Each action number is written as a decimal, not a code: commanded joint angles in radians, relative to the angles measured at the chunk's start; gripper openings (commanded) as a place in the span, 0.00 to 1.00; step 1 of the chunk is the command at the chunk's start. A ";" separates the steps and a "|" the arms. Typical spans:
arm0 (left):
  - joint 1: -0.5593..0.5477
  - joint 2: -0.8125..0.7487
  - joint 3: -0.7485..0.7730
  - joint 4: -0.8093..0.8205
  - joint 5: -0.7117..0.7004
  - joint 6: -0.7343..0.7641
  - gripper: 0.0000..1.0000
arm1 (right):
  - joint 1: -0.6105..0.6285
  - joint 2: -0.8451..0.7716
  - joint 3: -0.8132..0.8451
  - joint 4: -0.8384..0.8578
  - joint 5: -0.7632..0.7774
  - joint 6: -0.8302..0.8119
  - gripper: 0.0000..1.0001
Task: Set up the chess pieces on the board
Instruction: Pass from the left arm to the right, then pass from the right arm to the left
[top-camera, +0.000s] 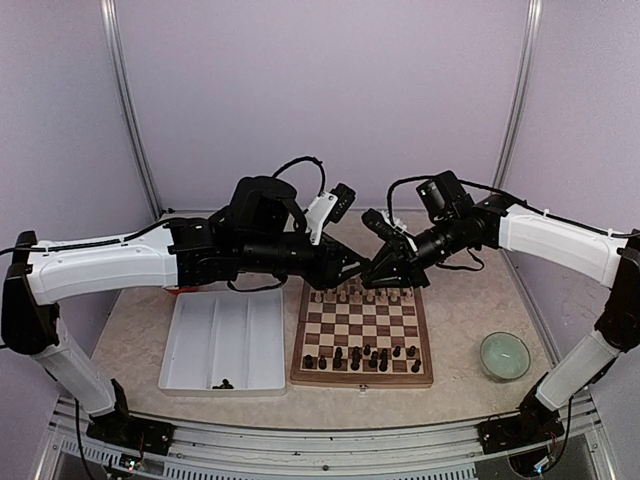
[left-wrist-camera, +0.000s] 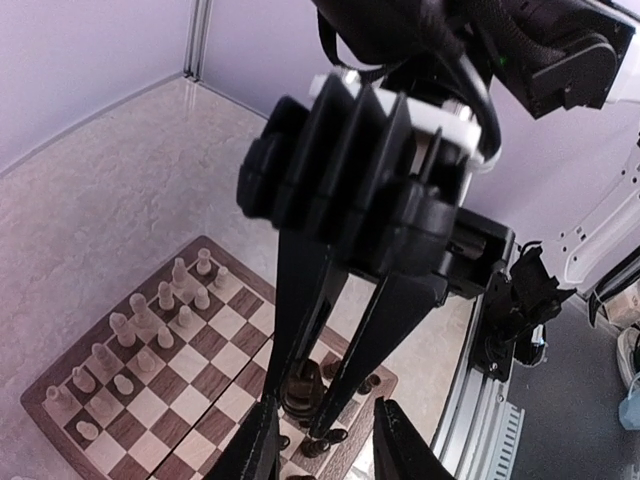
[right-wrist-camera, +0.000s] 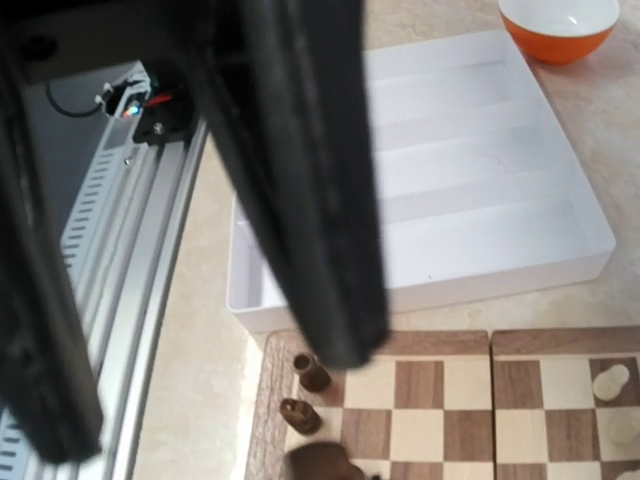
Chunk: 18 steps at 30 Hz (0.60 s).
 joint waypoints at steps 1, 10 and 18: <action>0.001 0.030 0.039 -0.093 0.031 0.030 0.33 | 0.010 -0.017 0.003 -0.037 0.022 -0.028 0.11; -0.001 0.068 0.054 -0.069 0.020 0.027 0.32 | 0.026 -0.017 0.010 -0.056 0.041 -0.042 0.11; 0.001 0.060 0.047 -0.007 0.028 0.033 0.27 | 0.033 -0.011 0.008 -0.060 0.037 -0.047 0.12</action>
